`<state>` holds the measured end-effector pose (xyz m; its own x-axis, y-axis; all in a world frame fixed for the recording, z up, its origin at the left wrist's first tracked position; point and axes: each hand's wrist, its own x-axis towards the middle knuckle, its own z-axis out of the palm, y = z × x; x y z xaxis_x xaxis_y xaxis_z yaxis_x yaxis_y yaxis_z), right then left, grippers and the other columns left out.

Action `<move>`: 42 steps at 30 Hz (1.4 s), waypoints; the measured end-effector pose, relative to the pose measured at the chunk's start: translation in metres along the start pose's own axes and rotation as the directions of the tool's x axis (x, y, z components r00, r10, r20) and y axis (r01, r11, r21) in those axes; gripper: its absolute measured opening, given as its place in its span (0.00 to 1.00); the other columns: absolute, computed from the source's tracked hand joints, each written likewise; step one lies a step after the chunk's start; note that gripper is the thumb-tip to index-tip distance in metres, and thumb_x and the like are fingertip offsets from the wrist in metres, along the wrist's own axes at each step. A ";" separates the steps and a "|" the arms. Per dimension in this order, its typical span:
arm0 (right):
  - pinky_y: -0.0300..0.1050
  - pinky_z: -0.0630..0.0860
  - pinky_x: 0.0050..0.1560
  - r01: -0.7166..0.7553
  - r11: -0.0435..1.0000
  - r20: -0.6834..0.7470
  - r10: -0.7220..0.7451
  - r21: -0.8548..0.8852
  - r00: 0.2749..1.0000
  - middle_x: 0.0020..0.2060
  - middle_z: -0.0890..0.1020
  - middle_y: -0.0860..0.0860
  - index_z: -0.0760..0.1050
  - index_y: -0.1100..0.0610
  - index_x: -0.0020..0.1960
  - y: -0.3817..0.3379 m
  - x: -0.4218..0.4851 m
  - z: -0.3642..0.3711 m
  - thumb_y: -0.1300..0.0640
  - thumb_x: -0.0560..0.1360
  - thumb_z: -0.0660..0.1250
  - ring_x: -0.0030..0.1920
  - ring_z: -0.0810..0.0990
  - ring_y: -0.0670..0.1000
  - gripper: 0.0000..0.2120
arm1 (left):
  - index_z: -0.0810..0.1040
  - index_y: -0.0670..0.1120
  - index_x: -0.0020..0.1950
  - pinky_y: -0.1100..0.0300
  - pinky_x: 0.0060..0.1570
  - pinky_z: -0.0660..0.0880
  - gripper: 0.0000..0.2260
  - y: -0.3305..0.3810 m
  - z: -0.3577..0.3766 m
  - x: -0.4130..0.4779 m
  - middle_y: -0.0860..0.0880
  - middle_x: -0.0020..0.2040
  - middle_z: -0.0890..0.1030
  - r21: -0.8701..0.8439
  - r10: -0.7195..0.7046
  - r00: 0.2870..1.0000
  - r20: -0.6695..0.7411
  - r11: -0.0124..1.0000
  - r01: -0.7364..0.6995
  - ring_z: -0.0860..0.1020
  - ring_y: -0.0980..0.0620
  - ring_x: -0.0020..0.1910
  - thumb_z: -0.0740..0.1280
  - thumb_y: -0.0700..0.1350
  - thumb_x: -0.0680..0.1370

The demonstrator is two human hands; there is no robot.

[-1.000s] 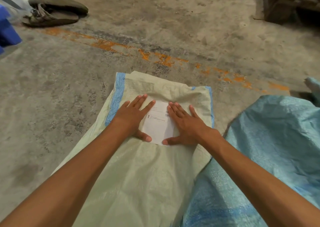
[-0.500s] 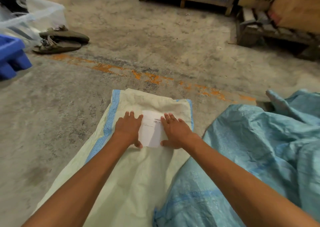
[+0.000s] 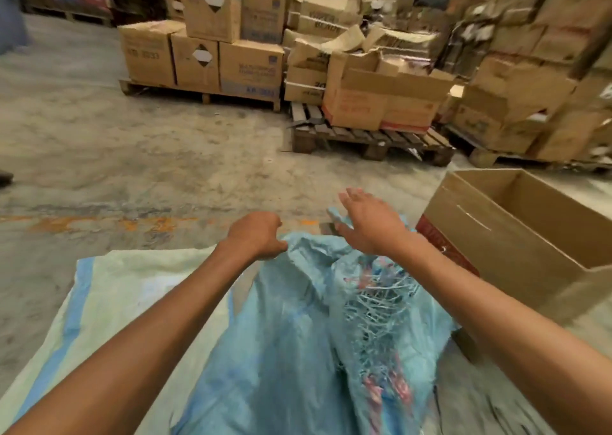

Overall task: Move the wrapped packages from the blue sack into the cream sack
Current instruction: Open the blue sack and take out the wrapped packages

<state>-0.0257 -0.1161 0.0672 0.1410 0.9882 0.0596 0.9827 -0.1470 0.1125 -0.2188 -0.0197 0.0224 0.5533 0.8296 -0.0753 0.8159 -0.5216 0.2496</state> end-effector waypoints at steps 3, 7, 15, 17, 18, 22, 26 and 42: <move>0.54 0.73 0.61 -0.228 0.962 0.004 0.230 0.152 0.973 0.66 0.74 0.60 0.69 0.60 0.68 0.067 -0.028 -0.001 0.50 0.81 0.59 0.66 0.73 0.62 0.20 | 0.78 0.44 0.66 0.51 0.60 0.75 0.21 0.062 -0.004 0.024 0.42 0.64 0.79 -0.083 0.091 0.995 0.040 0.993 -0.088 0.76 0.42 0.63 0.64 0.56 0.79; 0.51 0.72 0.53 -0.473 0.798 0.119 0.464 0.374 0.878 0.58 0.80 0.64 0.75 0.64 0.58 0.126 -0.041 0.036 0.53 0.82 0.57 0.58 0.78 0.64 0.16 | 0.80 0.38 0.60 0.53 0.56 0.73 0.22 0.132 0.021 0.061 0.36 0.60 0.80 -0.218 0.169 0.981 0.101 0.965 -0.144 0.77 0.39 0.59 0.58 0.55 0.82; 0.36 0.75 0.30 -0.632 -0.037 0.552 0.527 0.774 0.645 0.28 0.83 0.48 0.78 0.62 0.53 0.192 -0.031 0.135 0.43 0.83 0.57 0.27 0.81 0.45 0.23 | 0.69 0.40 0.73 0.50 0.67 0.68 0.27 0.179 0.110 0.128 0.39 0.73 0.69 -0.414 0.144 0.973 0.182 0.909 -0.057 0.70 0.41 0.70 0.52 0.58 0.84; 0.42 0.80 0.46 -0.600 -0.161 0.593 0.479 0.784 0.647 0.42 0.87 0.53 0.81 0.60 0.57 0.199 -0.020 0.155 0.40 0.79 0.62 0.40 0.85 0.51 0.24 | 0.67 0.43 0.75 0.50 0.69 0.67 0.27 0.184 0.129 0.142 0.42 0.75 0.68 -0.430 0.159 0.961 0.226 0.901 -0.047 0.69 0.42 0.71 0.54 0.59 0.83; 0.49 0.80 0.56 -0.579 -0.206 0.597 0.475 0.789 0.646 0.49 0.87 0.54 0.81 0.58 0.60 0.201 -0.015 0.163 0.39 0.78 0.64 0.48 0.85 0.53 0.24 | 0.69 0.43 0.74 0.51 0.67 0.69 0.26 0.185 0.135 0.147 0.42 0.74 0.70 -0.424 0.164 0.955 0.248 0.904 -0.045 0.71 0.42 0.70 0.56 0.58 0.83; 0.53 0.83 0.48 -0.557 -0.334 0.648 0.451 0.760 0.613 0.49 0.86 0.58 0.79 0.63 0.59 0.197 -0.003 0.171 0.51 0.76 0.71 0.46 0.86 0.59 0.18 | 0.76 0.42 0.63 0.54 0.60 0.72 0.16 0.187 0.140 0.154 0.41 0.67 0.76 -0.423 0.127 0.953 0.275 0.906 0.001 0.76 0.43 0.62 0.65 0.49 0.79; 0.58 0.82 0.49 -0.538 -0.447 0.698 0.394 0.714 0.599 0.58 0.81 0.60 0.77 0.64 0.59 0.184 -0.001 0.138 0.64 0.65 0.75 0.51 0.83 0.63 0.23 | 0.77 0.36 0.44 0.56 0.40 0.69 0.11 0.177 0.120 0.144 0.45 0.42 0.77 -0.506 0.083 0.929 0.361 0.854 0.120 0.73 0.48 0.36 0.66 0.44 0.79; 0.54 0.73 0.66 -0.008 -0.451 0.075 0.130 0.892 0.989 0.58 0.83 0.59 0.86 0.56 0.53 0.099 -0.054 -0.145 0.24 0.74 0.53 0.61 0.80 0.60 0.39 | 0.83 0.52 0.59 0.46 0.68 0.67 0.23 0.146 -0.142 -0.028 0.45 0.60 0.83 -0.977 0.009 0.988 -0.155 0.144 -0.155 0.78 0.43 0.63 0.54 0.63 0.81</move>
<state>0.0462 -0.1904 0.2192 0.2763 0.9611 -0.0006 -0.3377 0.0965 -0.9363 -0.1395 -0.0907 0.1984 0.5280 0.8457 0.0776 -0.1321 -0.0084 0.9912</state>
